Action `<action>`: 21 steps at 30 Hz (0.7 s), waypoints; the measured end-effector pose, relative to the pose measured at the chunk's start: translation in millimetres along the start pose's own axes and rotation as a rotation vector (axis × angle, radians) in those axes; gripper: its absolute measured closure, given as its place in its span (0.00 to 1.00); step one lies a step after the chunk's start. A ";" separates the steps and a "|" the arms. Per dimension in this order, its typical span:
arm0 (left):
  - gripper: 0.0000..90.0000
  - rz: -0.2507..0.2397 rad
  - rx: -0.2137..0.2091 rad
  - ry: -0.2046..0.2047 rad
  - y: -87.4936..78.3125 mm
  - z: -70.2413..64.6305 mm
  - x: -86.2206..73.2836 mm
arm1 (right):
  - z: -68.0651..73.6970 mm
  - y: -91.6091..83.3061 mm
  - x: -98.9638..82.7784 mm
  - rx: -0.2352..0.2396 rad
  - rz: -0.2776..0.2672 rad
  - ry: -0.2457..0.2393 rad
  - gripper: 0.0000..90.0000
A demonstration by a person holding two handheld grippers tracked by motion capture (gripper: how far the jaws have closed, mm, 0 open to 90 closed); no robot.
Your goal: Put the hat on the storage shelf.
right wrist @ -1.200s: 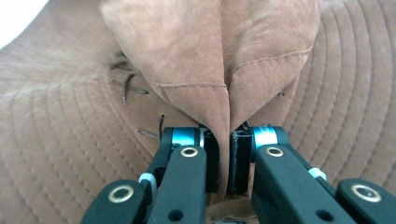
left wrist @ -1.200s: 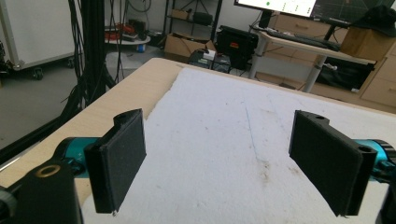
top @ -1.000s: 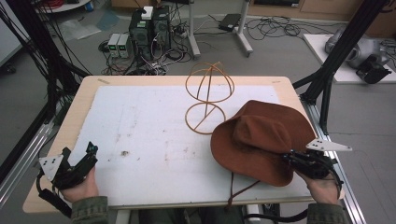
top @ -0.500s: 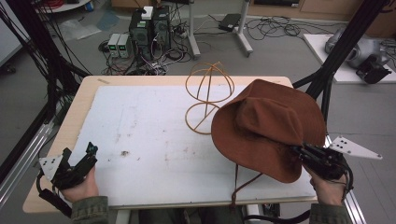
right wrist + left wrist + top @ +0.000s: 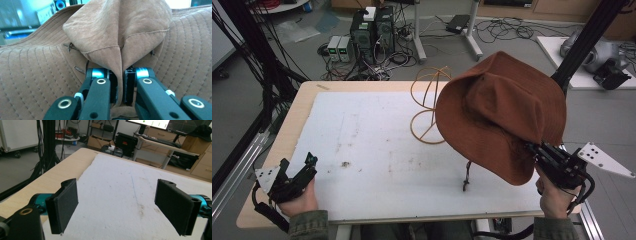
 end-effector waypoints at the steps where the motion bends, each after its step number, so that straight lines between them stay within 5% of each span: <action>1: 0.21 0.001 -0.001 0.001 -0.1 -0.2 0.0 | 0.8 3.1 2.2 0.003 -0.001 0.003 0.97; 13: 0.21 -0.002 0.000 -0.017 1.3 3.0 0.9 | 4.1 52.3 35.9 0.044 0.025 -0.042 0.97; 21: 0.21 0.001 -0.008 -0.028 2.6 2.4 0.5 | 7.9 100.9 52.0 0.062 0.052 -0.056 0.97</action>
Point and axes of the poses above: each handheld gripper's, and its own axes: y roughly forward along the jaws, x roughly out of its top, z roughly to its left, the point moved 6 cm from there along y, roughly forward along the jaws, and after that the axes turned 9 degrees about -y, right-handed, at the moved point
